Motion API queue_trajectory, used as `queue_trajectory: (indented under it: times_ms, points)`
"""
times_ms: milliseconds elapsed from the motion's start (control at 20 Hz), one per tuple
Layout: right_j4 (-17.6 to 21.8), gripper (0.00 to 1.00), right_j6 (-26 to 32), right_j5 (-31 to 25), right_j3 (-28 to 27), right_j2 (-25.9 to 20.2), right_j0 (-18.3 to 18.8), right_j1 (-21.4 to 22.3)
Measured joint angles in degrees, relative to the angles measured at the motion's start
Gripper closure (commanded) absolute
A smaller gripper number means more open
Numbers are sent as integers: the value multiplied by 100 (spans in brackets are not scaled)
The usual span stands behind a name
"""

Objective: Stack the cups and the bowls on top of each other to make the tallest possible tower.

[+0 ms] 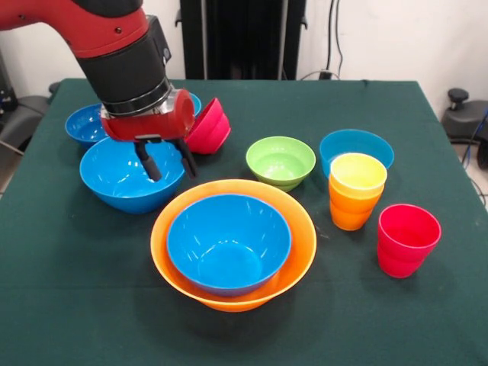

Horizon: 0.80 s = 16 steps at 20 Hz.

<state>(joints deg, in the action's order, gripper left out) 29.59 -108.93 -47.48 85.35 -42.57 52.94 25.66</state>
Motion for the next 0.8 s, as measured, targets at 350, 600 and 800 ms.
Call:
queue_trajectory:
  times_ms: [350, 600, 800]
  points:
    - [43, 0, 0, 67, 8, 15, -47, -24]
    - [137, 0, 0, 67, 8, 23, -73, -26]
    - [222, 0, 0, 67, 8, 27, -73, -32]
